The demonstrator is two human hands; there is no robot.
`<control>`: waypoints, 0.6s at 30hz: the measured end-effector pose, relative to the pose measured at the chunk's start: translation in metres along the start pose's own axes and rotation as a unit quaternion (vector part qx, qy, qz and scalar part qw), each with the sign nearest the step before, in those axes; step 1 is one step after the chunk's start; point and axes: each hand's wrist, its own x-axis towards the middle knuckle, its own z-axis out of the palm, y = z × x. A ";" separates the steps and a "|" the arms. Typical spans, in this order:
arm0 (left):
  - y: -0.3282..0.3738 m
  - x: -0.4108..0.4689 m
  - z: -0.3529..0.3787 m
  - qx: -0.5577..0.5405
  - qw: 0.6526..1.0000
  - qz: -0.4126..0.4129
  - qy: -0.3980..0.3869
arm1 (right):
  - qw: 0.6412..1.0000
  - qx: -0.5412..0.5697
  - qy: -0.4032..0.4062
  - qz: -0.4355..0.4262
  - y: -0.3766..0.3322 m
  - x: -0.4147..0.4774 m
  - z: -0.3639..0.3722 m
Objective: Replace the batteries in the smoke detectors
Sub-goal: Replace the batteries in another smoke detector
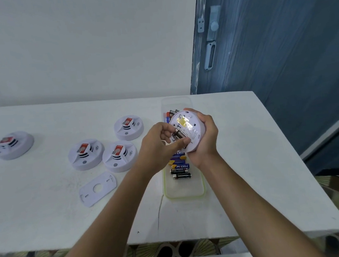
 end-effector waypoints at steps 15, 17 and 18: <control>0.008 0.003 0.006 -0.060 0.998 0.005 0.018 | 1.000 0.014 -0.010 -0.005 -0.008 0.003 -0.002; 0.009 0.002 0.009 -0.056 0.998 0.011 0.017 | 1.000 0.017 -0.012 -0.007 -0.010 0.002 -0.004; 0.009 0.001 0.010 -0.052 0.998 0.014 0.019 | 1.000 0.018 -0.007 -0.008 -0.011 0.002 -0.005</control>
